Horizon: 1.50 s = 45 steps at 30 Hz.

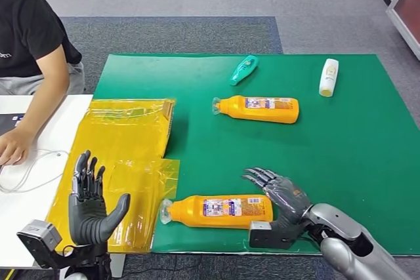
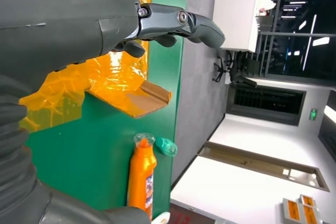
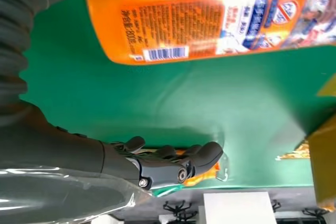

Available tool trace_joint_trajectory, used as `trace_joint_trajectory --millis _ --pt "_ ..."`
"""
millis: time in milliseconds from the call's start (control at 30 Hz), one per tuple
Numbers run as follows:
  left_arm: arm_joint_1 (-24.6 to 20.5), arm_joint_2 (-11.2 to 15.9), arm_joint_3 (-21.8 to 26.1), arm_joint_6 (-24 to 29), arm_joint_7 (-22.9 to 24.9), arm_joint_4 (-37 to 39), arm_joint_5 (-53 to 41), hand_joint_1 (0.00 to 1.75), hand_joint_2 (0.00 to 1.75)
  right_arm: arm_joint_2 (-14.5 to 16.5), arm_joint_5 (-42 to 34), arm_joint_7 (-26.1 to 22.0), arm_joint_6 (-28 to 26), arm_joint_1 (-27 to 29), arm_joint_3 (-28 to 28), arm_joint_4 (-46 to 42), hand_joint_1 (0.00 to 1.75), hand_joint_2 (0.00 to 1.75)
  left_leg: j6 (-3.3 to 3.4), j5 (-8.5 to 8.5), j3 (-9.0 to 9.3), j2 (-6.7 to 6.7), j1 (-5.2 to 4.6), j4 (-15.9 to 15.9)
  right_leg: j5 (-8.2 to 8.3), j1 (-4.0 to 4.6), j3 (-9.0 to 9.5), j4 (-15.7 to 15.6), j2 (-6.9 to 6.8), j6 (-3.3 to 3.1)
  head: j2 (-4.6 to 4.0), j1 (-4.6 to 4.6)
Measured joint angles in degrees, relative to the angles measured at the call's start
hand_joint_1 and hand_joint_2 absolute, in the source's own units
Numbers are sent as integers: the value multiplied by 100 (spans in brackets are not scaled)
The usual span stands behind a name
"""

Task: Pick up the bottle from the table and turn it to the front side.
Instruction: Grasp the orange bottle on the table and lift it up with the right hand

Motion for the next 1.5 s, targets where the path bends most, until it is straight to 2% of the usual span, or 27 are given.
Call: trace_joint_trajectory --millis 533,767,1000,1500 --pt "3 -116 127 -117 20 4 -89 0 175 -79 -262 191 61 -68 432 -34 0 175 1 0 0 0 -1 0 0 -1 0 0 -1 1 0 -1" --pt "-57 -130 136 -187 40 44 15 0 175 -73 -280 456 168 -130 582 -66 0 175 1 0 -1 0 -1 0 1 -1 1 0 -1 1 0 1" --pt "-186 -154 145 -204 51 121 21 0 175 58 -339 540 172 -289 784 -28 0 175 2 2 0 0 -1 0 2 -1 1 0 -1 2 0 0" --pt "-207 -157 88 -43 126 184 -179 0 175 280 -53 835 -161 -258 977 63 0 175 2 2 0 0 -1 0 1 -1 0 0 0 1 0 0"
